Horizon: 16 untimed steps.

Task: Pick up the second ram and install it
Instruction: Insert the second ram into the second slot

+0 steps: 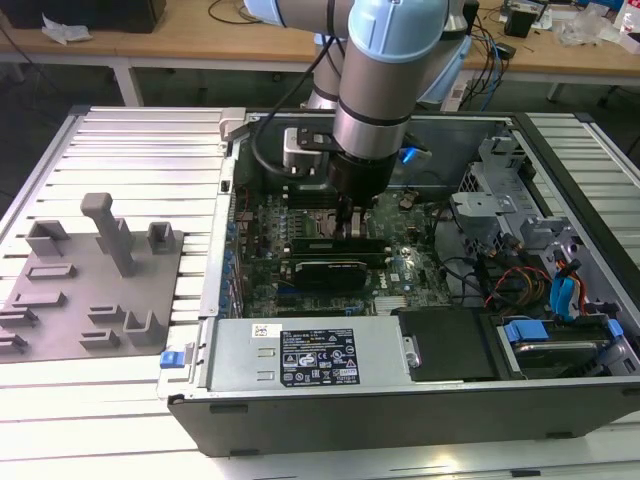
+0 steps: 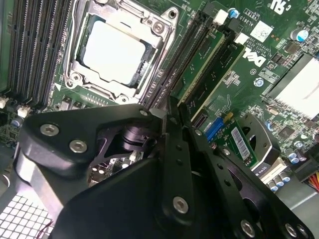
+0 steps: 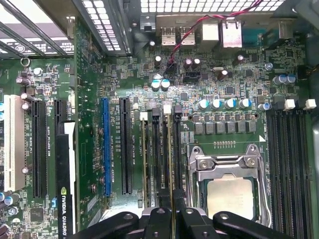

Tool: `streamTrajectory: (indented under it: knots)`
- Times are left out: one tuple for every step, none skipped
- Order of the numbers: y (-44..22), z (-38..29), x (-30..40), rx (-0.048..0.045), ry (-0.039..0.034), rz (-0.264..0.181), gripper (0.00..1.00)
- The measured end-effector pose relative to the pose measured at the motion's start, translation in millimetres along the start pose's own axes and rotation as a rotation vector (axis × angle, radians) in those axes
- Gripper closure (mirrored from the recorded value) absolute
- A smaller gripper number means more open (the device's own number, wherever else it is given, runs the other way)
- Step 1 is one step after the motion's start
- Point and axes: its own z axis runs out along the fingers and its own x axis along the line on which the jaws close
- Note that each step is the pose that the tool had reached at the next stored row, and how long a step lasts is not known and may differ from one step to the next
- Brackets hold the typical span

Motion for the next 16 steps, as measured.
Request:
streamTrajectory:
  knots:
    - [-0.4,0.0,0.0,0.0,-0.0001,0.0,0.87]
    - [-0.8,0.0,0.0,0.0,-0.0001,0.0,0.87]
    - [-0.9,0.0,0.0,-0.0001,-0.0002,0.0,0.87]
    - [-0.9,0.0,0.0,0.0,-0.0002,0.0,0.87]
    - [-1.0,0.0,0.0,0.0001,-0.0002,0.0,0.87]
    - [-1.0,0.0,0.0,0.0001,-0.0001,0.0,0.87]
    - [-1.0,0.0,0.0,0.0001,-0.0002,0.0,0.87]
    - [-1.1,0.0,0.0,0.0001,-0.0001,0.0,0.87]
    - [-1.1,0.0,0.0,0.0001,-0.0001,0.0,0.87]
    - [-1.0,0.2,0.1,0.0,0.0,0.0,0.87]
    - [-1.1,0.9,0.1,0.0001,-0.0002,0.0,0.87]
    - [-1.2,1.6,0.1,0.0001,-0.0002,0.0,0.87]
    - [-1.2,2.7,0.1,0.0001,-0.0002,0.0,0.87]
    - [-1.3,4.6,0.2,0.0,0.0,0.0,0.87]
    - [-1.3,4.8,0.2,0.0,0.0001,0.0,0.87]
    - [-1.3,4.8,0.2,0.0,0.0002,0.0,0.87]
